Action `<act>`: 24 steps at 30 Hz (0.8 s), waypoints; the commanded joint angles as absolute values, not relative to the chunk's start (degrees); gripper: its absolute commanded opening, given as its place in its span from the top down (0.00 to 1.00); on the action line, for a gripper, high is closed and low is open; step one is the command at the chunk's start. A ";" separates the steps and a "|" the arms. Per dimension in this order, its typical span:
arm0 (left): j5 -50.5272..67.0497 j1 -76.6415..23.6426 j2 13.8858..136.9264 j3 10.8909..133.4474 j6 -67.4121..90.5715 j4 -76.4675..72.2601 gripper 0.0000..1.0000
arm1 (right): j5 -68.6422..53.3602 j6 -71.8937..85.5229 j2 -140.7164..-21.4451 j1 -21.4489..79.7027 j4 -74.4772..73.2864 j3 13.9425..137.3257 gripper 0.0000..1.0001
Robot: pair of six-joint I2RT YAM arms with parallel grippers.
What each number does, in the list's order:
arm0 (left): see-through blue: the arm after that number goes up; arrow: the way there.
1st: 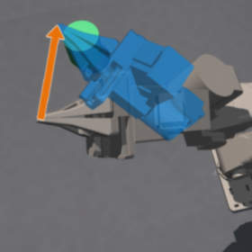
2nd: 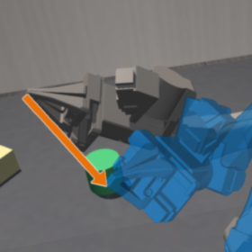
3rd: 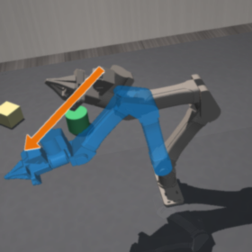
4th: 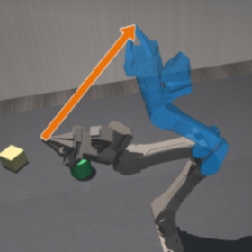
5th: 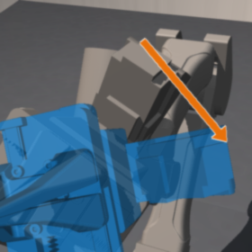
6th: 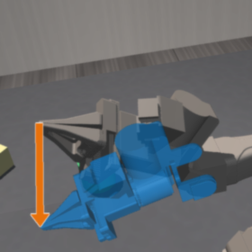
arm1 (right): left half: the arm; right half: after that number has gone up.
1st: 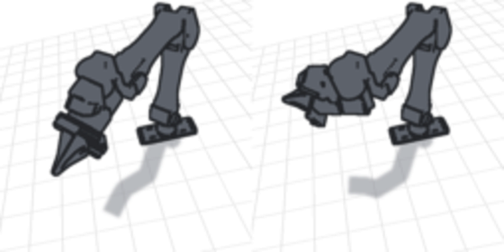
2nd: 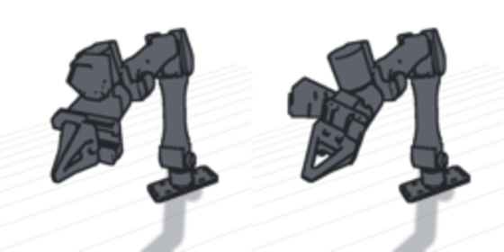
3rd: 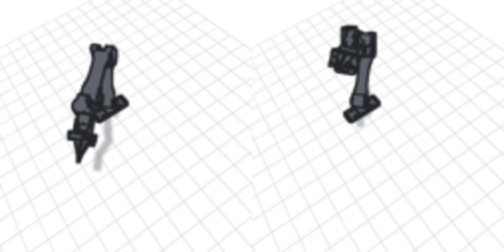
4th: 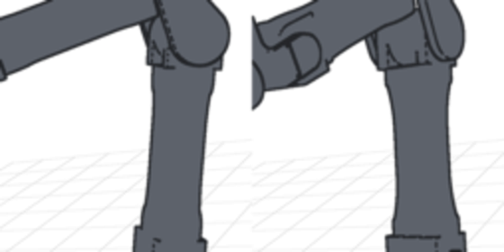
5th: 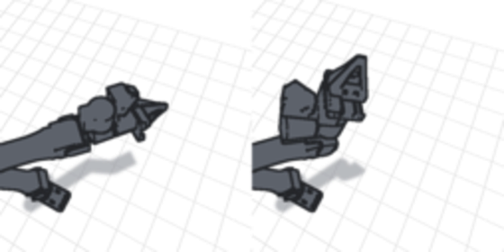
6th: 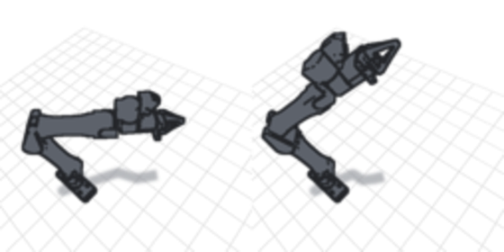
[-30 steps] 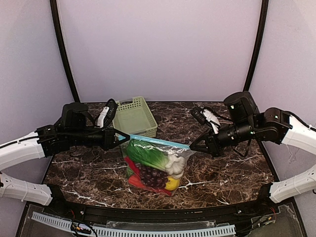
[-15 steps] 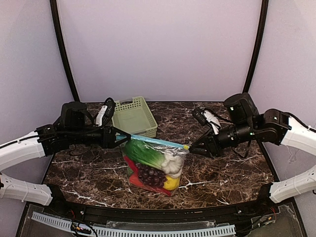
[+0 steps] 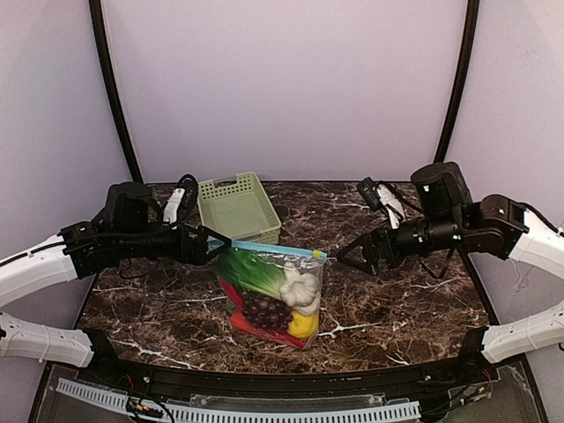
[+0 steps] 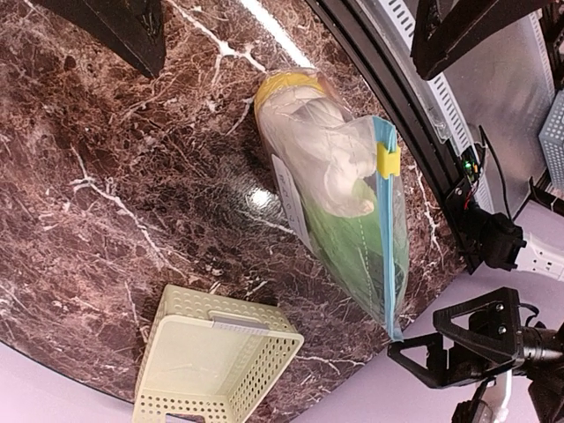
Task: Place the food in the zip-top bag and seal the zipper
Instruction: Place the zipper food storage bag at the center of the board, then reset both arms
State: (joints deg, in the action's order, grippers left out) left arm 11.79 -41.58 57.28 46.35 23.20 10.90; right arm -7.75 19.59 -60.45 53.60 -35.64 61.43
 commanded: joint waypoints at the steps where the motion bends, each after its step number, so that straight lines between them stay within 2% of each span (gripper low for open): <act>1: 8.65 -39.74 54.06 46.15 23.88 14.76 0.01 | -5.64 21.11 -59.27 51.66 -34.18 61.20 0.03; 12: 8.30 -31.04 49.23 46.20 21.83 21.17 0.01 | -6.50 22.76 -58.06 42.02 -34.08 57.46 0.01; 24: 17.81 -10.91 46.94 44.89 16.59 25.75 0.01 | -14.63 18.42 -51.49 17.87 -33.77 48.70 0.01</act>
State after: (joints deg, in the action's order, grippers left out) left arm 13.43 -15.42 49.19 46.19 19.35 22.85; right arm -11.03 20.78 -54.54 24.05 -35.07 51.11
